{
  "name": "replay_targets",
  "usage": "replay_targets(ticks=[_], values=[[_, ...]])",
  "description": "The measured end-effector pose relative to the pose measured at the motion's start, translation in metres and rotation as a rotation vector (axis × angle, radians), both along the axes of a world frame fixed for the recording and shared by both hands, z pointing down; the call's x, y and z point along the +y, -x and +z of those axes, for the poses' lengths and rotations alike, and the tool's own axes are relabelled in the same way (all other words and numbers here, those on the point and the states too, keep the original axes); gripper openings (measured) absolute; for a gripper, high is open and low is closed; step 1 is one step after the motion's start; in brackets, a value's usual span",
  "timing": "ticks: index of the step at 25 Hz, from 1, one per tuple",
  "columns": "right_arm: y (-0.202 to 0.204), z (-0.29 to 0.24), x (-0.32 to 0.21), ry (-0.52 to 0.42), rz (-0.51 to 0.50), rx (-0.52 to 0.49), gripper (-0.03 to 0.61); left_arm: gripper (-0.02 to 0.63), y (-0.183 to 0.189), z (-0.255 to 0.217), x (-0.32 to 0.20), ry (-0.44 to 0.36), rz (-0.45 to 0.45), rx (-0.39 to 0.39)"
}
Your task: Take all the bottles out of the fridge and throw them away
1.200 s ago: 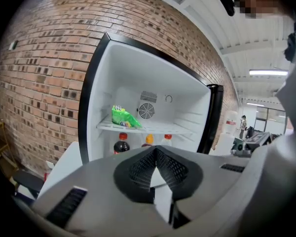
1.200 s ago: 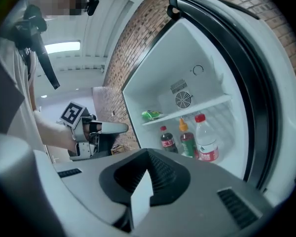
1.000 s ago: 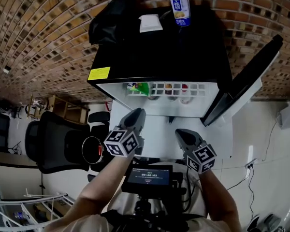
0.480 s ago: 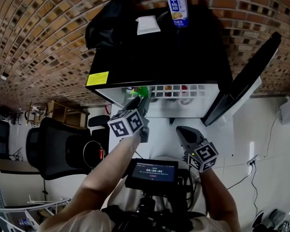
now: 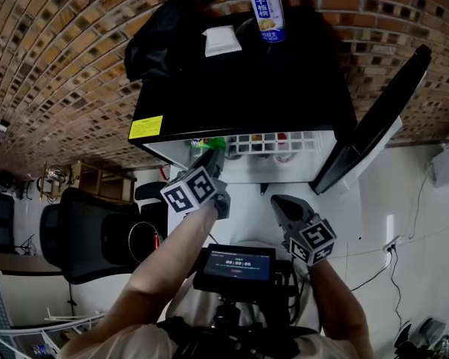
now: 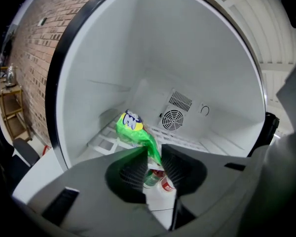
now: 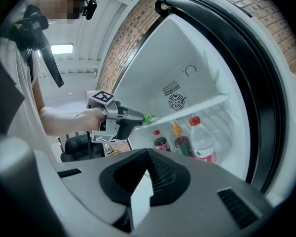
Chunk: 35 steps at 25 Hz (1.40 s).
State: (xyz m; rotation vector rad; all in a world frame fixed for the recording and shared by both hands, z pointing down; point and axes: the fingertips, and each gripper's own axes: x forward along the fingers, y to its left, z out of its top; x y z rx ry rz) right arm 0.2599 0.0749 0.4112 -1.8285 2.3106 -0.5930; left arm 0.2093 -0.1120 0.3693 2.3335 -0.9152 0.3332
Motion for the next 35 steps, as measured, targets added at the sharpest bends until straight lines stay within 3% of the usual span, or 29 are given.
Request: replay_targets(ticks=[2,14,16,19,21,32,35], values=[[0.001,0.000,-0.001,0.002,-0.003,0.002,0.003,0.014,0.001,0.000,0.000,0.019,-0.003,0.023],[0.009,0.007,-0.004,0.016,-0.060,-0.012,0.003,0.004,0.018,-0.025,0.043,-0.064,0.182,0.166],[0.010,0.007,-0.005,0.018,-0.074,-0.016,0.003,0.004,0.027,-0.024,0.053,-0.120,0.230,0.134],[0.011,0.009,-0.004,0.022,-0.097,-0.018,0.003,0.005,0.043,-0.011,0.072,-0.221,0.303,0.026],[0.011,0.010,-0.004,0.024,-0.108,-0.016,0.003,0.005,0.053,0.001,0.085,-0.250,0.348,-0.018],[0.034,0.013,-0.018,0.031,-0.164,0.006,0.003,0.005,0.095,0.031,0.113,-0.301,0.463,-0.046],[0.051,0.010,-0.030,0.033,-0.180,0.025,0.003,0.005,0.113,0.037,0.108,-0.295,0.443,-0.024]])
